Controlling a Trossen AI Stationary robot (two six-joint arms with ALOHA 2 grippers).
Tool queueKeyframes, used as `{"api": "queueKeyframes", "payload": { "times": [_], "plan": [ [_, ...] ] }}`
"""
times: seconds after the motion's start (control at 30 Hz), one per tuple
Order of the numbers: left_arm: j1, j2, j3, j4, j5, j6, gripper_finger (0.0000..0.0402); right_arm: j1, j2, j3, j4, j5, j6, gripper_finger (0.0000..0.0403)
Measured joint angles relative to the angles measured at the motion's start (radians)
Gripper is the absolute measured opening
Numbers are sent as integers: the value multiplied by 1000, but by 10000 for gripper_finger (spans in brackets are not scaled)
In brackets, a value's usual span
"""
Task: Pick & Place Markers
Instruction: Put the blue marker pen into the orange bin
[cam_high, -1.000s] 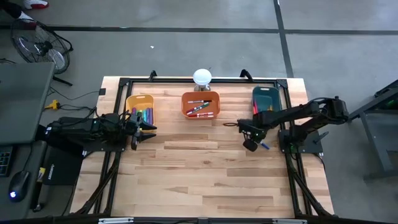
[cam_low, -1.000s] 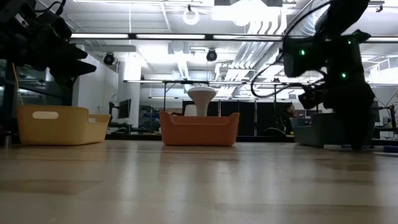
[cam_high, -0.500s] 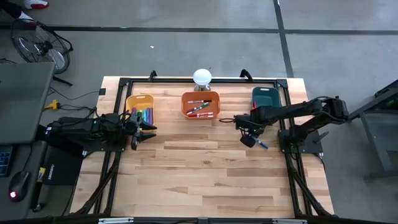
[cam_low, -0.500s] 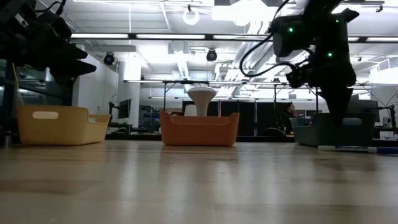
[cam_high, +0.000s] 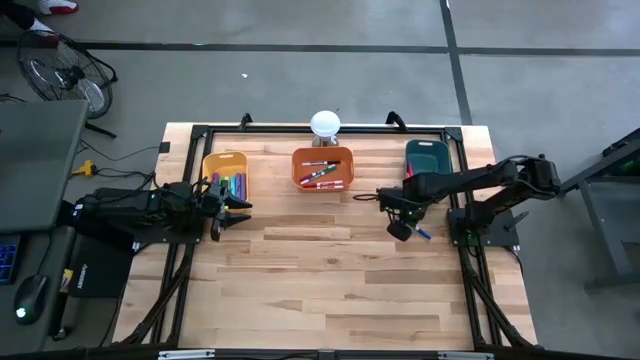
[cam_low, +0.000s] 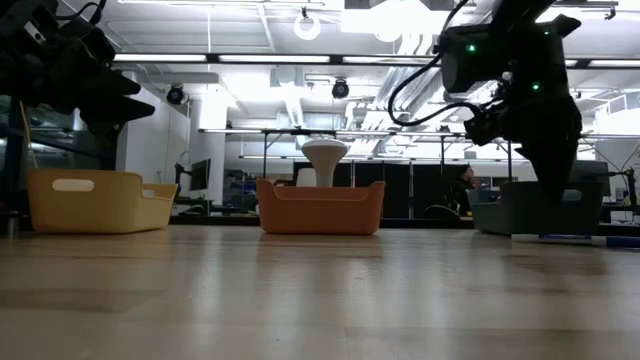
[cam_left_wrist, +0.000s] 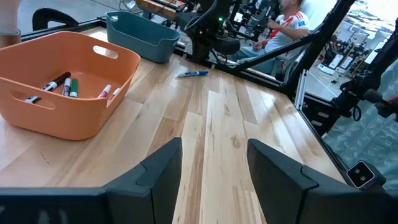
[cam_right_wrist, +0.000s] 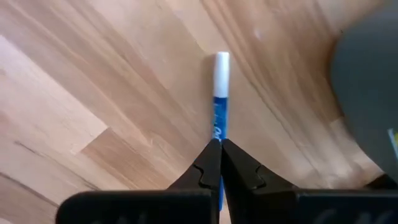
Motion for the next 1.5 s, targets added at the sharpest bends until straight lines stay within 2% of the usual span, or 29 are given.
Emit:
{"api": "queueKeyframes", "payload": {
  "times": [0.13,0.4,0.53,0.9,1.23,1.37,1.5],
  "plan": [
    [0,0,0,0,0,0,178,0,0,0,12,-25,-44,27],
    [0,0,0,0,0,0,178,0,-1,-64,79,-26,-25,139],
    [0,0,0,0,0,0,179,0,-1,-124,119,-34,1,157],
    [0,0,0,0,0,0,178,-1,-8,-253,283,-84,52,154],
    [0,0,0,0,0,0,179,8,-1,-229,269,-77,64,133],
    [0,0,0,0,0,0,178,8,-1,-225,264,-76,70,101],
    [0,0,0,0,0,0,179,8,-1,-225,249,-76,70,42]
  ]
}}
